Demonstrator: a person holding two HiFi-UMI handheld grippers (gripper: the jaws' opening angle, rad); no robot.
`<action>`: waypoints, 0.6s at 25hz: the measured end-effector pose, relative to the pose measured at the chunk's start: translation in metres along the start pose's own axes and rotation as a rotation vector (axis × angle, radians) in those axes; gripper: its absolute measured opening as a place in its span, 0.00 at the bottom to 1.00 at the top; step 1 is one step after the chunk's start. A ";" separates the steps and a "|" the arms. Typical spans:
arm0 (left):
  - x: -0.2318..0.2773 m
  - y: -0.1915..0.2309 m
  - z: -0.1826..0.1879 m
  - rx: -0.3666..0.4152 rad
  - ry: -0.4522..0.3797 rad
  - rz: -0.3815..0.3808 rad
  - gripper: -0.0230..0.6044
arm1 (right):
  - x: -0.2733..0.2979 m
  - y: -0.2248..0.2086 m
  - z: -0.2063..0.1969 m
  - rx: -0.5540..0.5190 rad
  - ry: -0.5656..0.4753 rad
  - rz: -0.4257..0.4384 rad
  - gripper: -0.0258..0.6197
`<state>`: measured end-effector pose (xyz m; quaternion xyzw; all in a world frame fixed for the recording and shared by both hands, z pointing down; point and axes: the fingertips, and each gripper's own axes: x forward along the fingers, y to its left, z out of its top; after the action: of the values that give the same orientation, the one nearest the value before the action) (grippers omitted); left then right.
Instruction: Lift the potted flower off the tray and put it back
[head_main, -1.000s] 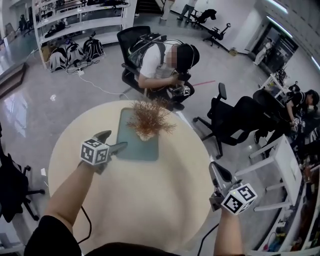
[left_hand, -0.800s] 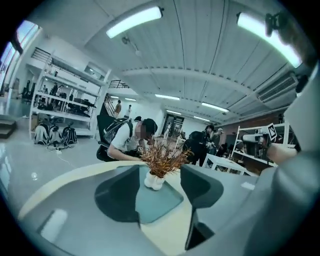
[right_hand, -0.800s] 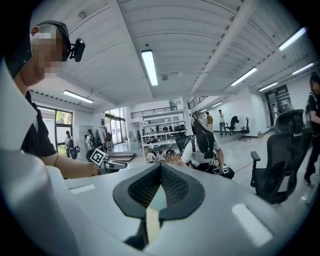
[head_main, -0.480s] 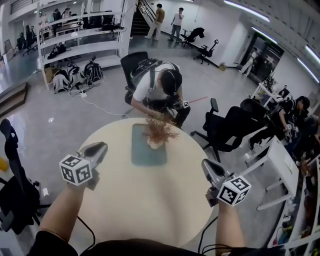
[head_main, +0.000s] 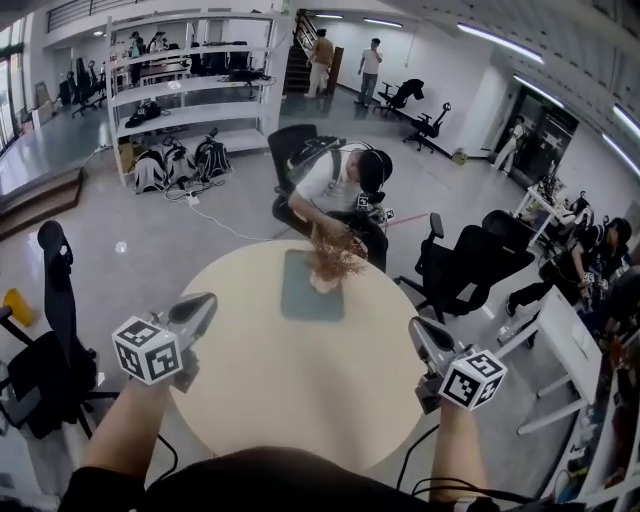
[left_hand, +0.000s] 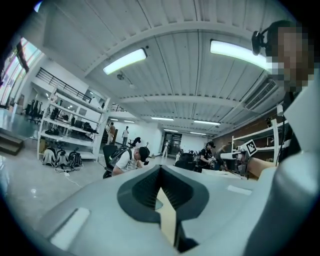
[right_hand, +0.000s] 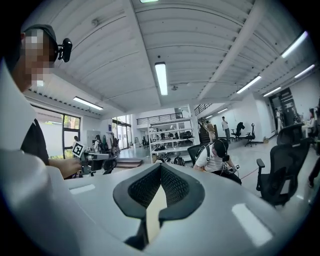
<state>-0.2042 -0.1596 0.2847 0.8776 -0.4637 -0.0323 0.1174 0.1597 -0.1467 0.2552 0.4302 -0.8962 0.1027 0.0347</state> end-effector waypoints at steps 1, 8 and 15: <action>-0.007 -0.016 0.002 0.002 -0.014 0.010 0.03 | -0.010 0.000 0.002 -0.013 0.003 0.013 0.06; -0.039 -0.121 -0.006 -0.019 -0.091 0.083 0.03 | -0.085 0.002 -0.006 -0.070 0.017 0.109 0.06; -0.051 -0.181 -0.015 0.022 -0.085 0.095 0.03 | -0.125 0.002 -0.007 -0.035 -0.005 0.149 0.06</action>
<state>-0.0851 -0.0169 0.2538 0.8536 -0.5097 -0.0590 0.0895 0.2368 -0.0484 0.2434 0.3621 -0.9274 0.0882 0.0322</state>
